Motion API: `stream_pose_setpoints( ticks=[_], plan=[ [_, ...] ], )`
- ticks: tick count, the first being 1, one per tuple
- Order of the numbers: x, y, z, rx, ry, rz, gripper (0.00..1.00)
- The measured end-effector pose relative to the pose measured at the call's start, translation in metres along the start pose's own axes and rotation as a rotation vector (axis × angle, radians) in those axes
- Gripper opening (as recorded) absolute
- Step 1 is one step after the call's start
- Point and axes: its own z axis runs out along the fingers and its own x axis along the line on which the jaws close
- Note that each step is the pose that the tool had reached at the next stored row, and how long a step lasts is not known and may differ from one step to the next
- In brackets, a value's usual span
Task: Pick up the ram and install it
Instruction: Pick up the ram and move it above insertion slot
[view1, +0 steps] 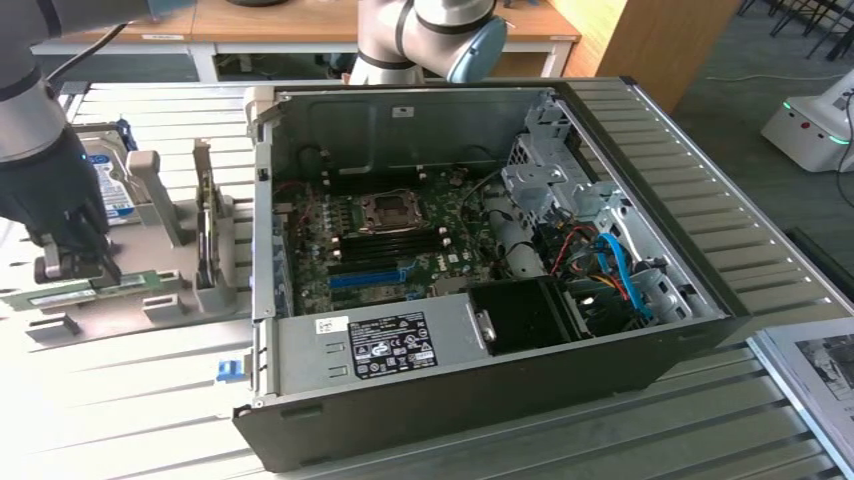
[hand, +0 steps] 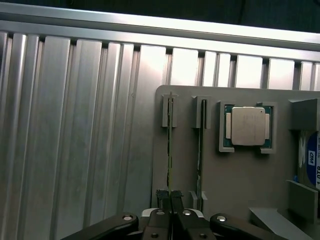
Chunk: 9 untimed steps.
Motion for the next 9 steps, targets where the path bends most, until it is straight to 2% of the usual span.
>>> stream_pose_setpoints(
  ticks=[9],
  plan=[
    [0.000, 0.0002, -0.0159, 0.0001, 0.0000, 0.000, 0.12]
  ],
)
